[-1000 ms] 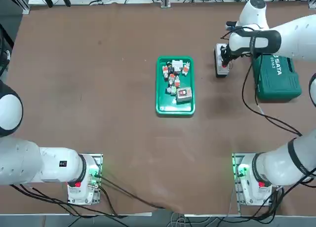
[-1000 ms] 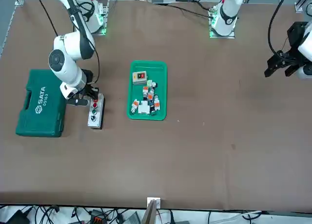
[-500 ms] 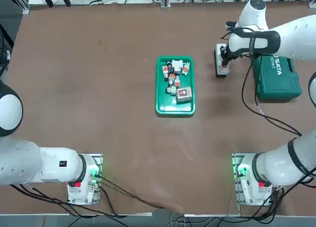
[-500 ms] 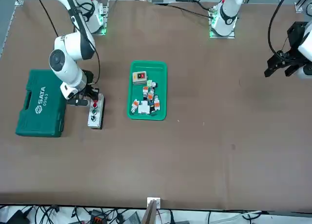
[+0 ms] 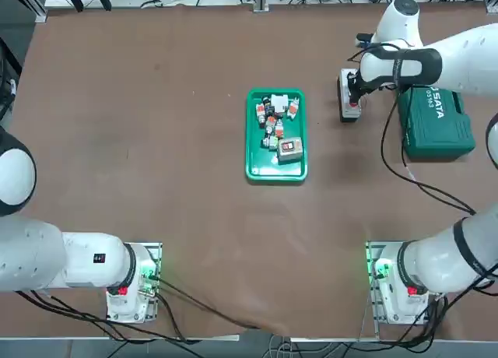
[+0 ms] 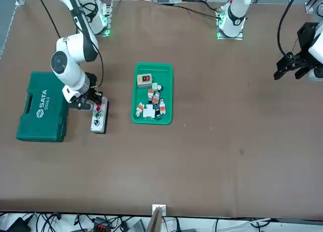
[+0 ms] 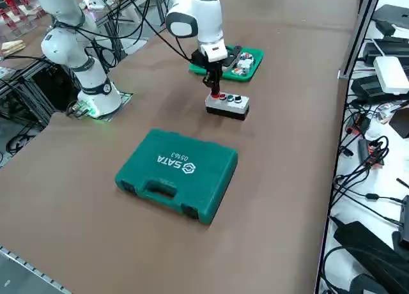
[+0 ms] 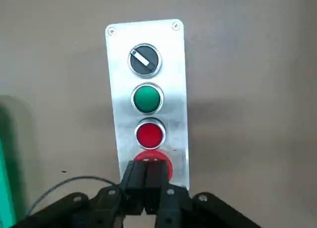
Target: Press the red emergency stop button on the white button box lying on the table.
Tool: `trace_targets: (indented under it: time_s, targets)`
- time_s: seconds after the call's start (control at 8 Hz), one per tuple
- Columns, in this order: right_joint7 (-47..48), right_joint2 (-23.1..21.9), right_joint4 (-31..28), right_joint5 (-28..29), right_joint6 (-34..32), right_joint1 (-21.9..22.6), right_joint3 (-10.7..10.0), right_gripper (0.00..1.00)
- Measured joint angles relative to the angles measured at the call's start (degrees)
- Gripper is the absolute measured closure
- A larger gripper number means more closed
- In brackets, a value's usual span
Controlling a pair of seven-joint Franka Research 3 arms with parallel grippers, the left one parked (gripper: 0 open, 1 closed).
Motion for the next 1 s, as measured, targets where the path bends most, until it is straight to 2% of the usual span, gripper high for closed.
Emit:
trace_targets:
  time_s: [0.25, 0.62, 0.75, 1.0]
  targets:
    - [0.0, -1.8, 0.6, 0.0, -3.4, 0.0, 0.0, 0.98]
    - [0.0, -8.6, 5.9, 0.0, -14.5, -0.4, -0.6, 0.95]
    - [0.0, -10.0, 9.1, 0.0, -19.2, -0.9, -0.8, 0.85]
    - [0.1, -10.7, 17.5, -0.2, -30.6, -2.2, -1.3, 0.52]
